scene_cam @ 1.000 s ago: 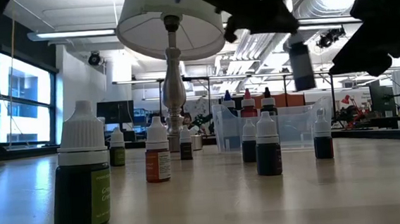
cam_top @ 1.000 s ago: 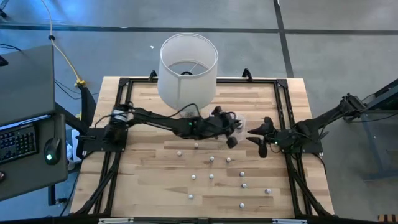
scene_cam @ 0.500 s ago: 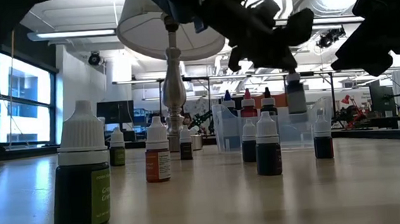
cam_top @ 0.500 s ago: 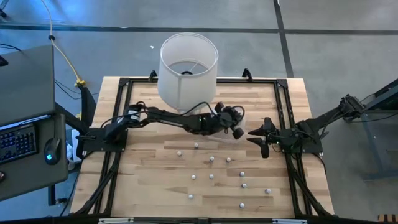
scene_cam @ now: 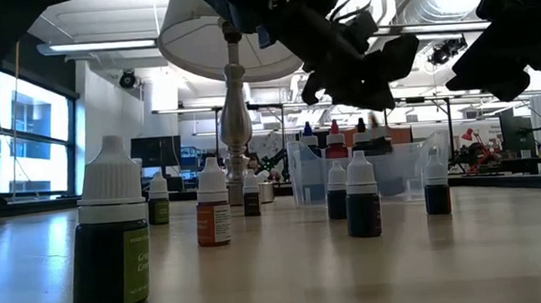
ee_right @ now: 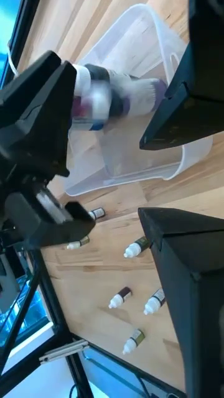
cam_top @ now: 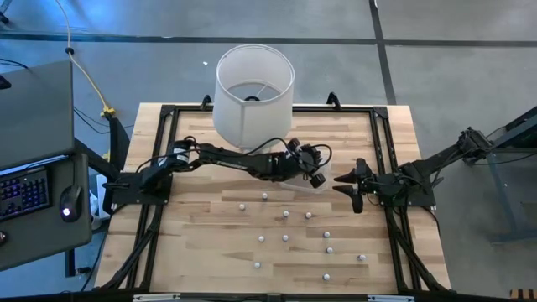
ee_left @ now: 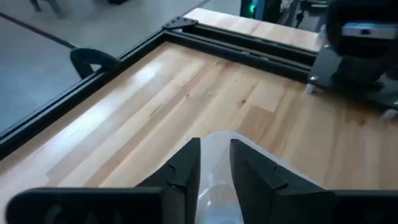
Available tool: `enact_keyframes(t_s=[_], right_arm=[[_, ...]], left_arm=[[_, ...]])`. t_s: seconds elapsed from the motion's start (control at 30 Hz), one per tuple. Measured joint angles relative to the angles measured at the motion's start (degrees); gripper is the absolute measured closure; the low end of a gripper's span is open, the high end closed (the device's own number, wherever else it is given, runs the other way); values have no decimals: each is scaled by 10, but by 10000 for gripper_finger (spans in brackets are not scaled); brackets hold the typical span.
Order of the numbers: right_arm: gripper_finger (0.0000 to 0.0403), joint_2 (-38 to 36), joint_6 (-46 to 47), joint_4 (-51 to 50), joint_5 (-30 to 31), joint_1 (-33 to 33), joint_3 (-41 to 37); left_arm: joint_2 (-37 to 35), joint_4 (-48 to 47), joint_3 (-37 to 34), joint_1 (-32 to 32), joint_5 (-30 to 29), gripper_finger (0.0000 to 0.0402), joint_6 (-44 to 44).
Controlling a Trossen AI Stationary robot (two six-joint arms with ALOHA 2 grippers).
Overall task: Pick & Place food coloring
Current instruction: Put the large violet food coloring bottle into the transparent bin
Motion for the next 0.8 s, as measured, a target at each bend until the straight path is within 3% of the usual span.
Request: enact_keyframes(t_s=[0.33, 0.57, 0.8], right_arm=[[249, 2, -2, 10, 3, 0, 0], [249, 43, -80, 65, 7, 0, 0], [249, 127, -155, 195, 4, -1, 0]], left_arm=[[-22, 9, -1, -6, 1, 299, 57], [-136, -33, 0, -48, 78, 298, 146], [-285, -216, 1, -112, 61, 298, 200]])
